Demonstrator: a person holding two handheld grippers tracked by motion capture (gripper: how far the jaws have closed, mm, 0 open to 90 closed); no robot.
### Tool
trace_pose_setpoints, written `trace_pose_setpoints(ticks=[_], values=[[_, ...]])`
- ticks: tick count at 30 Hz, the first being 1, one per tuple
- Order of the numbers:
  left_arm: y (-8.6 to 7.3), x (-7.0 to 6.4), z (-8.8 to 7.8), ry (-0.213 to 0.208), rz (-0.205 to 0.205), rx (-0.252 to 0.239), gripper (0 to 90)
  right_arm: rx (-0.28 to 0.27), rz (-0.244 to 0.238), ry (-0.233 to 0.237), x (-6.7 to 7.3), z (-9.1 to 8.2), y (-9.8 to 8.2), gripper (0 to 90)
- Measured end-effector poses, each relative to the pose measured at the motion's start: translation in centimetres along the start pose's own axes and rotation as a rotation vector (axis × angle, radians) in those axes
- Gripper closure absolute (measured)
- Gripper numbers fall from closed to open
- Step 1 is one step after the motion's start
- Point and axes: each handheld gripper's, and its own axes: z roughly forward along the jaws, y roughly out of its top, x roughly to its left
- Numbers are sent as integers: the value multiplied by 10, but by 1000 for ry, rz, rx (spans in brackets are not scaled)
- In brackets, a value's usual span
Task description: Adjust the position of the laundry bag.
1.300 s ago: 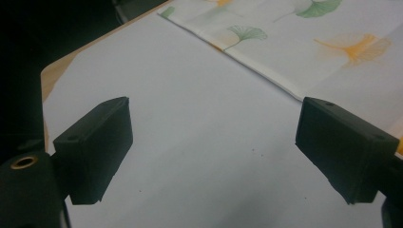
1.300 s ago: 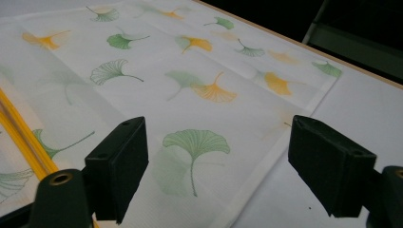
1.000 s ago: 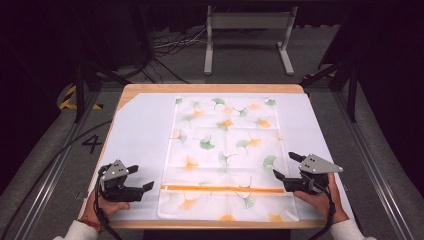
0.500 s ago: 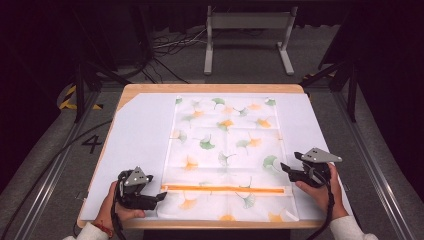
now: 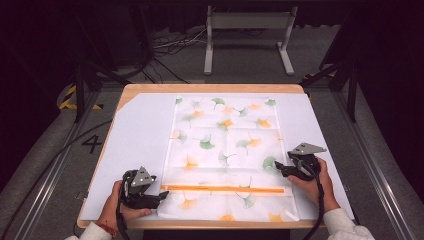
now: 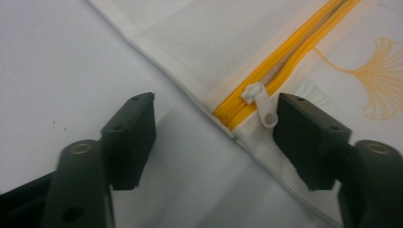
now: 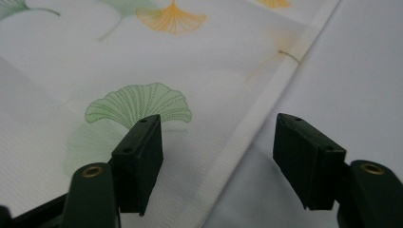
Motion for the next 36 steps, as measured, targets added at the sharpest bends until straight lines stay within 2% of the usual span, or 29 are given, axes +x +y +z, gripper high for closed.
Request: trace_pose_setpoints(ticks=[1,2,5,11,12,15,20,24,36], values=[[0,-1,0,-10,7,-1,366,0,0,0,0,0,0,415],[1,-2,-1,-22,18,-5,472,3,3,35,1,1,1,515],[2,0,-1,-38,19,-11,632,19,18,49,2,1,3,556],[2,0,-2,-41,47,-8,735,21,33,45,-1,1,3,656],[3,-1,-2,-43,52,-4,735,21,33,41,-1,1,3,677],[3,-1,-2,-47,59,0,749,17,25,27,1,2,4,826],[4,-1,-1,-41,60,-2,751,22,9,28,3,2,6,891],[8,2,2,-36,58,-5,751,27,-10,1,2,8,12,900],[23,11,14,-16,55,0,751,33,0,-28,-10,22,25,900]])
